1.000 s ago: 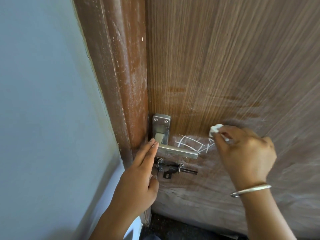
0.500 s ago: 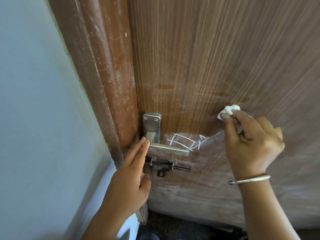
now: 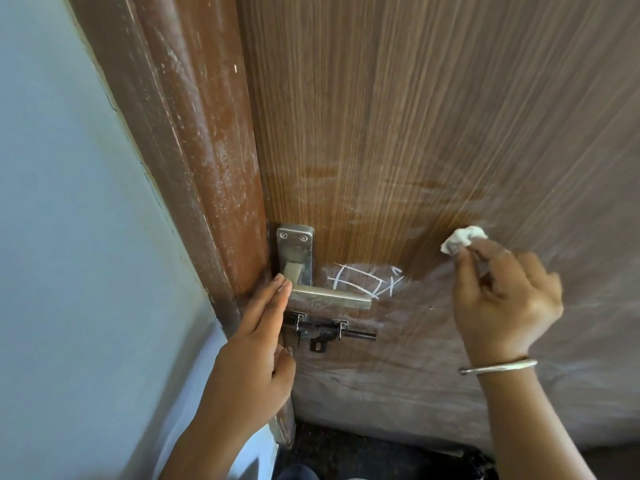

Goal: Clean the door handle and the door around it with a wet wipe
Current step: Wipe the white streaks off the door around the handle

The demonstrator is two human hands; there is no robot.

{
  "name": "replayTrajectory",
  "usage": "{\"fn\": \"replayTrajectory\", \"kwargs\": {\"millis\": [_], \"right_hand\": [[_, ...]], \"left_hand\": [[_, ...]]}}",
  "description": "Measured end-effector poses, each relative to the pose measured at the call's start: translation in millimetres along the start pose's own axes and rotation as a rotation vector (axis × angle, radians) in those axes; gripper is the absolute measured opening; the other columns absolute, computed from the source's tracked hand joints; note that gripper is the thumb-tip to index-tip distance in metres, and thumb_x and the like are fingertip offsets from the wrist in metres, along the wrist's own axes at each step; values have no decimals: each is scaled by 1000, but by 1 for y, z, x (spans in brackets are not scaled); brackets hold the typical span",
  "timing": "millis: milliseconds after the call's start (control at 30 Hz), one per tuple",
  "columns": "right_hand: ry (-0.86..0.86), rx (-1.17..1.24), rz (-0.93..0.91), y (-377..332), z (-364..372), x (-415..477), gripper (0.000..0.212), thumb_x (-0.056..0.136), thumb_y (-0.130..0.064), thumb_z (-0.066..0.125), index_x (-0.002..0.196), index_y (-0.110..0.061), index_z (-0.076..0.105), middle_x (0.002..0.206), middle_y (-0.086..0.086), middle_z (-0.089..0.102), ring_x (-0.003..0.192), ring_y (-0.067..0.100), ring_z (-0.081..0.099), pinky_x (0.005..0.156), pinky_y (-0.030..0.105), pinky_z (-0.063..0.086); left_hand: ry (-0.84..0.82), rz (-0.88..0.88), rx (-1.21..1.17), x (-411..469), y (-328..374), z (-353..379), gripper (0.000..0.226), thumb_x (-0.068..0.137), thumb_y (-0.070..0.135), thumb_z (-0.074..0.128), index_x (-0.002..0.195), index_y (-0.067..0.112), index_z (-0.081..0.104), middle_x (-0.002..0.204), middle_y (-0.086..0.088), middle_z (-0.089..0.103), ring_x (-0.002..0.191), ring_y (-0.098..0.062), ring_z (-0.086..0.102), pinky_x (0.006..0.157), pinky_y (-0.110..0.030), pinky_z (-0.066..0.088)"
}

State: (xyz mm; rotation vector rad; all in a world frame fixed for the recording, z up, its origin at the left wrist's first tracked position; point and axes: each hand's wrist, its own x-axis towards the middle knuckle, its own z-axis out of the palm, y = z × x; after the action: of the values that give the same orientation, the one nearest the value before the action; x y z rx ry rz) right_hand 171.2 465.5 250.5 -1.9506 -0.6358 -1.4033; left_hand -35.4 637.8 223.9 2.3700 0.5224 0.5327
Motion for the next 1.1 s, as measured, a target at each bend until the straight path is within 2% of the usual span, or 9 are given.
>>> {"fn": "replayTrajectory", "kwargs": {"millis": [133, 300, 367, 467, 567, 767, 933, 1033, 1100], "right_hand": [[-16, 10, 29, -1, 6, -15, 9, 85, -22, 68, 84, -14, 70, 63, 8, 59, 47, 27, 48, 51, 32, 36], [-259, 28, -76, -9, 13, -67, 15, 83, -19, 62, 74, -11, 72, 56, 5, 58, 41, 27, 51, 47, 30, 37], [-252, 42, -77, -10, 13, -64, 16, 84, -20, 62, 74, -12, 72, 54, 3, 56, 41, 25, 51, 48, 30, 34], [-120, 62, -30, -9, 15, -40, 12, 85, -22, 67, 78, -14, 71, 56, 1, 56, 43, 20, 47, 50, 30, 30], [-54, 88, -3, -12, 18, -29, 11, 85, -22, 69, 79, -13, 72, 57, 2, 56, 43, 20, 47, 48, 31, 34], [-217, 151, -144, -22, 27, -66, 15, 88, -16, 64, 80, -8, 73, 65, 6, 60, 52, 24, 55, 48, 34, 41], [-262, 184, -107, -25, 31, -79, 20, 91, -3, 50, 97, 1, 69, 90, 15, 62, 69, 28, 57, 60, 28, 47], [-276, 204, -164, -30, 34, -86, 27, 95, -1, 42, 107, 6, 65, 111, 14, 51, 91, 31, 53, 89, 25, 38], [-285, 189, -228, -39, 37, -96, 27, 96, -6, 43, 113, 5, 61, 123, 12, 48, 109, 32, 49, 101, 32, 35]], "left_hand": [[4, 0, 1, 1, 0, 2, 85, 77, 0, 62, 144, 34, 22, 149, 29, 14, 64, -6, 60, 56, -30, 55], [7, 2, 4, 2, -2, 3, 86, 77, 1, 61, 145, 34, 20, 149, 31, 11, 63, -5, 59, 55, -29, 55], [9, 7, 8, 2, -2, 3, 87, 77, 1, 62, 145, 34, 20, 149, 31, 11, 62, -4, 59, 54, -28, 54], [12, 11, 16, 2, -2, 3, 86, 76, -1, 62, 145, 31, 21, 149, 29, 12, 62, -3, 59, 53, -28, 54], [9, 14, 24, 2, -2, 2, 86, 75, -2, 63, 145, 28, 23, 150, 26, 13, 63, -1, 58, 53, -25, 54], [13, 20, 14, 2, -2, 3, 88, 76, 0, 62, 145, 33, 17, 148, 33, 8, 63, -4, 58, 55, -28, 54], [13, 23, 16, 2, -2, 3, 91, 77, 1, 62, 144, 38, 13, 148, 34, 7, 62, -4, 58, 55, -25, 53], [15, 27, 20, 2, -1, 3, 90, 77, 1, 63, 144, 35, 15, 149, 31, 8, 62, -2, 57, 54, -19, 52], [18, 31, 20, 1, -1, 2, 88, 76, 0, 64, 145, 32, 18, 149, 29, 9, 63, -1, 56, 55, -20, 52]]}}
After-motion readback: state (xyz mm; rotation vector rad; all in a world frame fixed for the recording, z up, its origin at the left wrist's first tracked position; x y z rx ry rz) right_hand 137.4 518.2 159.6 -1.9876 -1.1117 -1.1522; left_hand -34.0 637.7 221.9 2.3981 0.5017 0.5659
